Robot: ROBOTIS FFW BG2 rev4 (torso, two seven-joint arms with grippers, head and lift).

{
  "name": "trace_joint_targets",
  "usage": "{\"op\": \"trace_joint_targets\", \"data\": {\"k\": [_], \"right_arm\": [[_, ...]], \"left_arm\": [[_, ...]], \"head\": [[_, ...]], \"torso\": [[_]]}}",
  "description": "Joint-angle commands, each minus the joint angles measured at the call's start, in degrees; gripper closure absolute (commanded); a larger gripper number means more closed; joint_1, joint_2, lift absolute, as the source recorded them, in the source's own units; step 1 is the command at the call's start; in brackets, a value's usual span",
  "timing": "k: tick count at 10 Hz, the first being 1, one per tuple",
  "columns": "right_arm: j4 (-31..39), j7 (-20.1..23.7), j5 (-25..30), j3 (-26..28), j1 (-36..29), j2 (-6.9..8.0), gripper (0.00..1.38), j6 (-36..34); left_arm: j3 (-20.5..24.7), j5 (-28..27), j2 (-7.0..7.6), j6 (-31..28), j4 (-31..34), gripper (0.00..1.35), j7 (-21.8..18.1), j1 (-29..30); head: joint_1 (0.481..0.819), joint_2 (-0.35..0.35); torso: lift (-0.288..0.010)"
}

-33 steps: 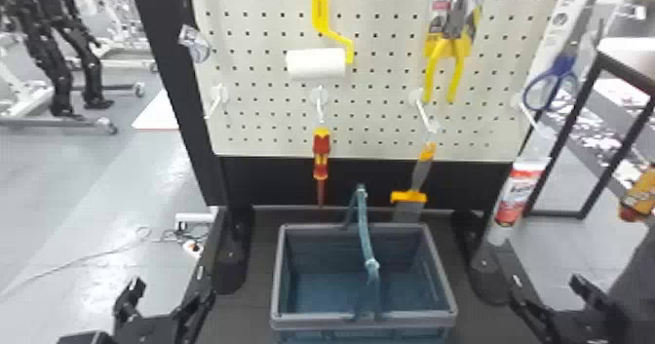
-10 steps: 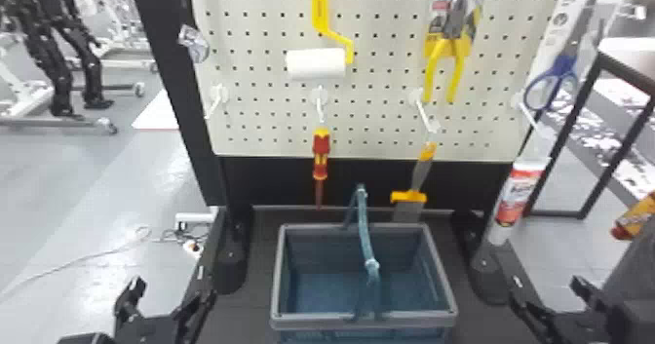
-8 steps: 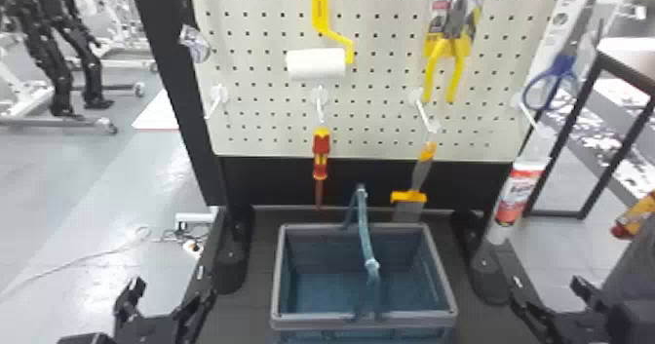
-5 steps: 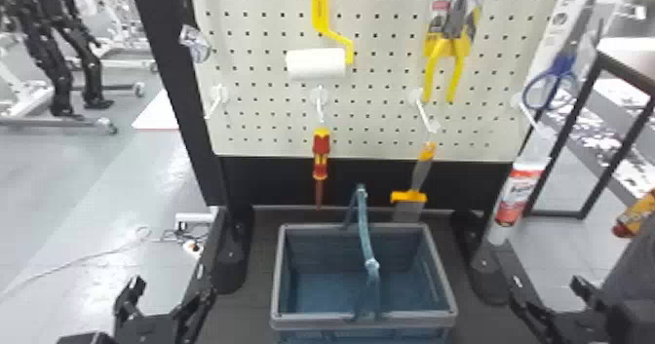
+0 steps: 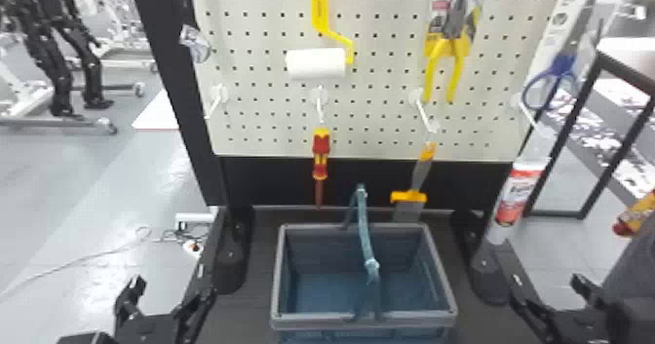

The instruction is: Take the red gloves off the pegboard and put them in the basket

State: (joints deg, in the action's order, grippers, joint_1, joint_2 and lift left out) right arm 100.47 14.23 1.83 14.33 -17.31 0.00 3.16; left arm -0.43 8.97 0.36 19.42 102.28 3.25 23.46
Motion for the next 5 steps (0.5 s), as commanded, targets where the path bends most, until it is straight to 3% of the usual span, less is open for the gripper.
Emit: {"op": "trace_joint_targets", "data": {"k": [1, 5], "right_arm": [[0.1, 0.0, 0.0, 0.0, -0.1, 0.05, 0.31, 0.0], [0.3, 0.0, -0.1, 0.0, -0.2, 0.05, 0.31, 0.0]], "left_arm": [[0.0, 0.0, -0.01, 0.1, -0.1, 0.26, 0.0, 0.0], [0.0, -0.3, -0.01, 0.3, 0.0, 0.26, 0.2, 0.1]], "head": [[0.549, 0.000], [0.549, 0.000]], "torso": [[-0.100], [-0.100]]}}
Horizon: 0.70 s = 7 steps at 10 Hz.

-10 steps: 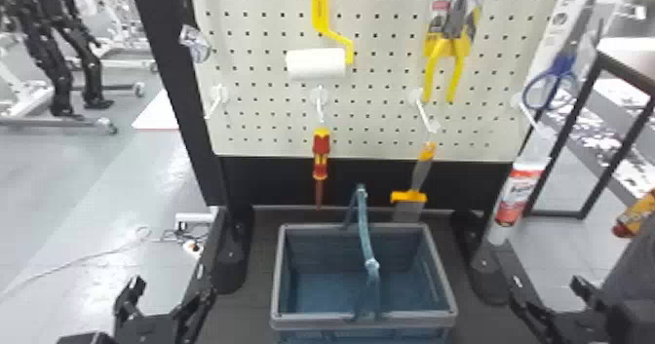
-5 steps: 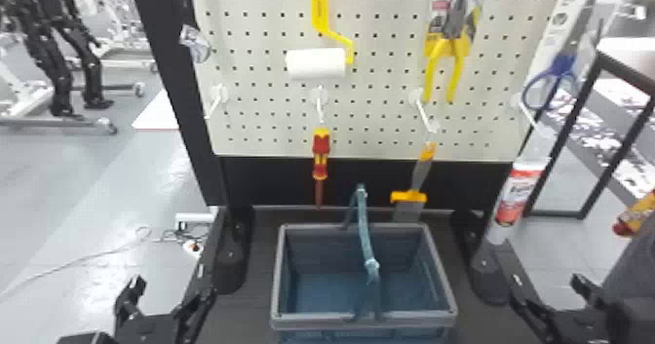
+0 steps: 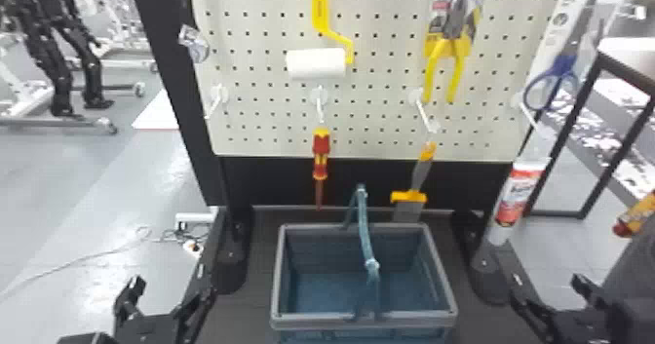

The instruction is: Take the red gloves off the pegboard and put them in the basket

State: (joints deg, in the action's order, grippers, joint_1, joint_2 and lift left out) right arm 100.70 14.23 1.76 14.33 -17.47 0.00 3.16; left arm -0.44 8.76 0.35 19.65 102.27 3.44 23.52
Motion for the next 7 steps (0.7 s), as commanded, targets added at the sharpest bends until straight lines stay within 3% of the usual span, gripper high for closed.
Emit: {"op": "trace_joint_targets", "data": {"k": [1, 7], "right_arm": [[0.2, 0.0, 0.0, 0.0, 0.0, 0.05, 0.31, 0.0], [0.3, 0.0, 0.0, 0.0, -0.2, 0.05, 0.31, 0.0]], "left_arm": [[0.0, -0.1, 0.00, 0.2, 0.0, 0.26, 0.2, 0.1], [-0.1, -0.3, 0.00, 0.7, 0.0, 0.26, 0.5, 0.2]], "head": [[0.549, 0.000], [0.549, 0.000]], "torso": [[-0.100], [-0.100]]}}
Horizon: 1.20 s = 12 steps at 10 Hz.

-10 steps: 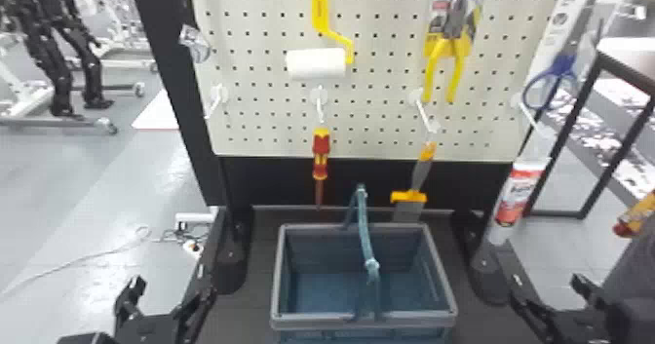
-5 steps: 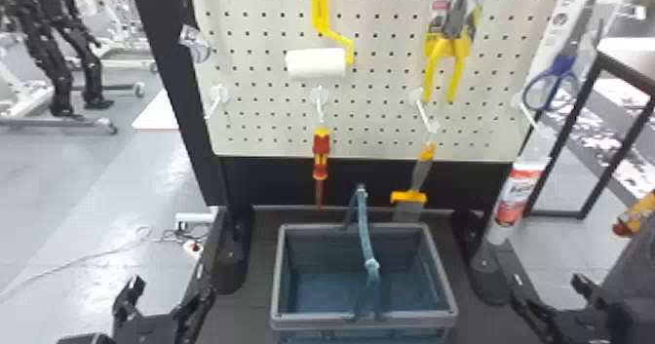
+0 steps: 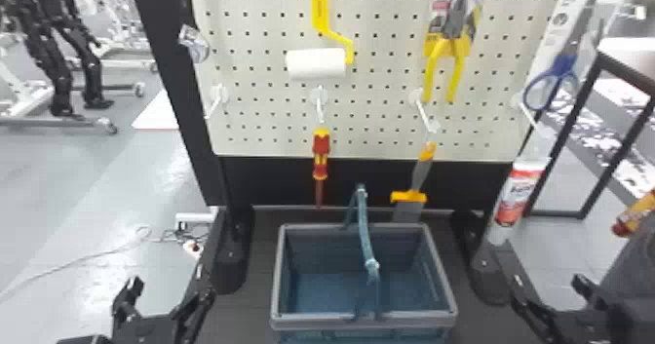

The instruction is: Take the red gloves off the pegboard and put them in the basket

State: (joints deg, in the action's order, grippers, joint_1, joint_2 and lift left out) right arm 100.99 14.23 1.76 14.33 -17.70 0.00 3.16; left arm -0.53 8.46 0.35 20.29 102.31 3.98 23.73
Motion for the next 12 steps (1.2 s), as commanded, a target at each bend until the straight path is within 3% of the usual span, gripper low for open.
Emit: {"op": "trace_joint_targets", "data": {"k": [1, 7, 10, 12], "right_arm": [[0.1, 0.0, 0.0, 0.0, 0.0, 0.05, 0.31, 0.0], [1.9, -0.1, 0.4, 0.3, -2.2, 0.05, 0.31, -1.1], [2.5, -0.1, 1.0, 0.4, -4.0, 0.05, 0.31, -3.0], [1.4, -0.1, 1.5, 0.5, -5.0, 0.05, 0.30, -3.8]], "left_arm": [[0.0, 0.0, 0.00, 0.0, 0.0, 0.26, 0.1, 0.0], [-1.8, 1.1, 0.27, 2.4, 0.2, 0.26, 4.2, 3.5], [-2.0, 4.9, 0.27, 4.1, -1.6, 0.26, 4.7, 6.5], [-2.8, 9.7, 0.35, 7.1, -6.5, 0.26, 6.0, 7.6]], "head": [[0.549, 0.000], [0.549, 0.000], [0.549, 0.000], [0.549, 0.000]], "torso": [[-0.100], [-0.100], [-0.100], [-0.100]]}}
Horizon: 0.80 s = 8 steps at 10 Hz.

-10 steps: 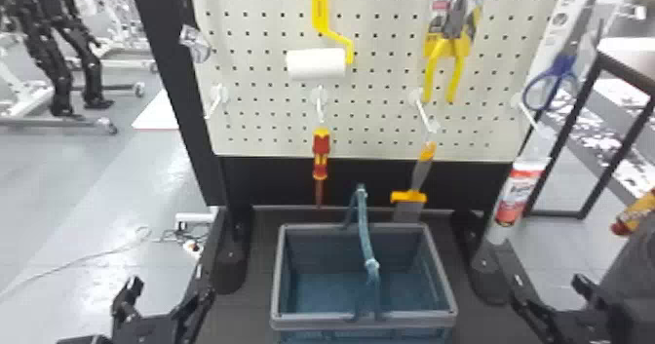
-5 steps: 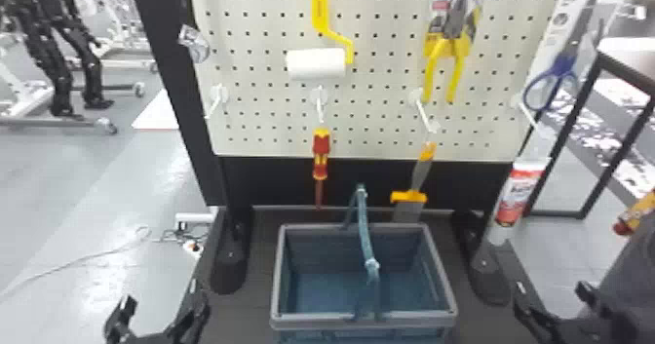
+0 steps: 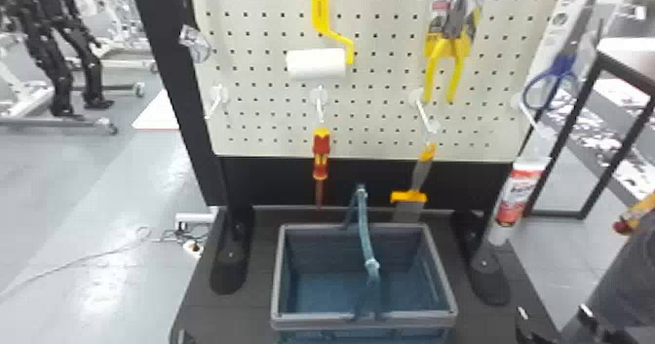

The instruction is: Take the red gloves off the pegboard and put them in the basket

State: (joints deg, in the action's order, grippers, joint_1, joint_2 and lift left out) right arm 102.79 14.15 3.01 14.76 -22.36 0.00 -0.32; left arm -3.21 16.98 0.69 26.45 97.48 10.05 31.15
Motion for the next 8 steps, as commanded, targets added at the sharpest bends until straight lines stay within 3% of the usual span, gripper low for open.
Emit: {"op": "trace_joint_targets", "data": {"k": [1, 2, 3, 4, 7, 8], "right_arm": [[-0.7, 0.0, 0.9, 0.5, -0.8, 0.05, 0.31, -1.0], [-1.1, 0.0, 1.4, 0.9, -1.3, 0.05, 0.30, -2.1], [-1.6, 0.0, 2.7, 1.2, -1.7, 0.05, 0.30, -2.8], [-2.1, 0.0, 3.7, 1.5, -2.3, 0.05, 0.30, -3.7], [-5.4, 0.1, 8.0, 3.0, -2.9, 0.05, 0.30, -6.7], [-7.1, 0.6, 10.0, 3.9, -3.0, 0.05, 0.30, -7.4]], "left_arm": [[-0.6, 3.8, 0.19, 3.0, -4.8, 0.26, 0.1, 0.3], [-2.7, 9.4, 0.98, 5.3, -7.9, 0.26, 1.6, 0.8], [-4.7, 11.4, 2.12, 7.2, -9.6, 0.26, 4.2, 1.3], [-6.8, 14.1, 4.05, 7.9, -10.6, 0.26, 5.3, 1.2], [-19.0, 25.9, 11.88, 16.8, -17.7, 0.26, 12.4, -1.4], [-25.1, 31.6, 14.34, 21.3, -21.6, 0.26, 14.4, -3.2]], "head": [[0.549, 0.000], [0.549, 0.000], [0.549, 0.000], [0.549, 0.000], [0.549, 0.000], [0.549, 0.000]], "torso": [[-0.100], [-0.100], [-0.100], [-0.100], [-0.100], [-0.100]]}}
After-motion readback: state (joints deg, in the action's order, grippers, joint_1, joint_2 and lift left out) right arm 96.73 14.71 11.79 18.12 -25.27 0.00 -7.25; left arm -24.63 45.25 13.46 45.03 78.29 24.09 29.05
